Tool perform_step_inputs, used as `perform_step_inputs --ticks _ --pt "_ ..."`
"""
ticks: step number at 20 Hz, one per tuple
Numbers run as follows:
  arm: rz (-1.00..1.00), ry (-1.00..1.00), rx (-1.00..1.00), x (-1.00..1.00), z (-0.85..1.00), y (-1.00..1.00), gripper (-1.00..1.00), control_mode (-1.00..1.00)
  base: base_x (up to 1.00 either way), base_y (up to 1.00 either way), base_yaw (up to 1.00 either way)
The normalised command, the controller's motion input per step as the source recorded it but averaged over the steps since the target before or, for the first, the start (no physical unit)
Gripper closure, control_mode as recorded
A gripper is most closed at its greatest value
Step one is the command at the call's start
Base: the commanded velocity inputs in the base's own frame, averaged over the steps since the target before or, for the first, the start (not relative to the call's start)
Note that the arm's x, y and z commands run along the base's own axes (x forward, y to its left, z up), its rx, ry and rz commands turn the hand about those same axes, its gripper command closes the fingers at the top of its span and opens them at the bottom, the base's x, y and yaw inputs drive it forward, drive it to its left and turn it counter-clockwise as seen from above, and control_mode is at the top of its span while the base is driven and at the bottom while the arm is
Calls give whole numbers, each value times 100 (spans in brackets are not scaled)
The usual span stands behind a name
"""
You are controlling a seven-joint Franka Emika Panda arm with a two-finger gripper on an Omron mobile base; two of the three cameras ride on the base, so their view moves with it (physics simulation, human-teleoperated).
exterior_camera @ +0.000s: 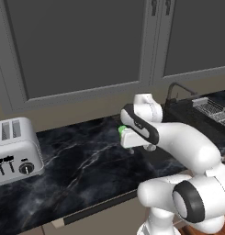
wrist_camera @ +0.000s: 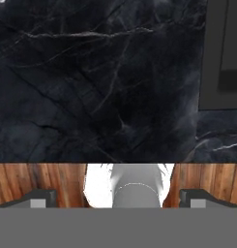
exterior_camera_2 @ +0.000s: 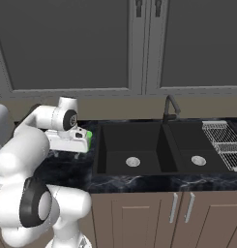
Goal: Pick the cup and bowl from the counter and place them on the counter next to the sink.
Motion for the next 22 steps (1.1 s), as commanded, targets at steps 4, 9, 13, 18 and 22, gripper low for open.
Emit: perform_step_inputs --ticks 4,9,13,18,22 --pt "0 0 0 0 0 0 -100 100 -20 0 0" --pt "0 0 0 0 0 0 -100 100 -100 0 0" --pt "0 0 0 0 0 0 -100 100 -90 0 -1" --pt "0 0 0 0 0 0 -100 100 -4 43 -12" --pt "0 0 0 0 0 0 -100 100 -12 100 -11"
